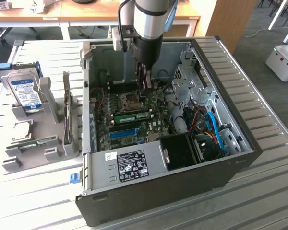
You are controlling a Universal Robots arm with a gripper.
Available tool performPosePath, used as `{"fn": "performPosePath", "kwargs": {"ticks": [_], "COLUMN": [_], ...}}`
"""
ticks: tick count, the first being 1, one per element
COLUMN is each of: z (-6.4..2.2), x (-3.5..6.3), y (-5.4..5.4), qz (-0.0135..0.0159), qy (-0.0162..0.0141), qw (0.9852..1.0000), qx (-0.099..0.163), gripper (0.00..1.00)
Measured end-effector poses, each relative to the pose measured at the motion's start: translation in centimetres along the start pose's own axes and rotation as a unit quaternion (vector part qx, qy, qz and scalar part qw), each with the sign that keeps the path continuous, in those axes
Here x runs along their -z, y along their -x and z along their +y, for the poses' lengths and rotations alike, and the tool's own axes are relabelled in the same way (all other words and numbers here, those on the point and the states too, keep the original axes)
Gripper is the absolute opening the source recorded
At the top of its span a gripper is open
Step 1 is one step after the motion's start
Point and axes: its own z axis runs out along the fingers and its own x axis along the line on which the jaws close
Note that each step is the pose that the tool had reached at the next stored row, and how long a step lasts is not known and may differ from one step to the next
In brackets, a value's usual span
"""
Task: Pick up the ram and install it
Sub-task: 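Insert the ram into the slot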
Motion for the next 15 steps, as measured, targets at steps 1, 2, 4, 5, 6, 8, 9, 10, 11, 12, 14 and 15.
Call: {"fn": "performPosePath", "kwargs": {"ticks": [1,2,4,5,6,8,9,10,11,12,14,15], "z": [0.00,0.01,0.01,0.01,0.02,0.02,0.02,0.02,0.02,0.03,0.03,0.04], "x": [0.26,0.48,0.87,1.05,1.22,1.51,1.62,1.73,1.86,2.01,2.48,2.72], "y": [0.0,0.0,0.0,0.0,0.0,0.0,0.0,0.0,0.0,0.0,0.0,0.0], "qz": [0.0000,0.0000,0.0000,0.0000,0.0000,0.0000,0.0000,0.0000,0.0000,0.0000,0.0000,0.0000], "qy": [0.0000,0.0000,0.0000,0.0000,0.0000,0.0000,0.0000,0.0000,0.0000,0.0000,0.0000,0.0000], "qw": [1.0000,1.0000,1.0000,1.0000,1.0000,1.0000,1.0000,1.0000,1.0000,1.0000,1.0000,1.0000], "qx": [0.000,0.000,0.000,0.000,0.000,0.000,0.000,0.000,0.000,0.000,0.000,0.000], "gripper": [0.32,0.32,0.32,0.32,0.32,0.32,0.32,0.32,0.32,0.32,0.32,0.32]}}
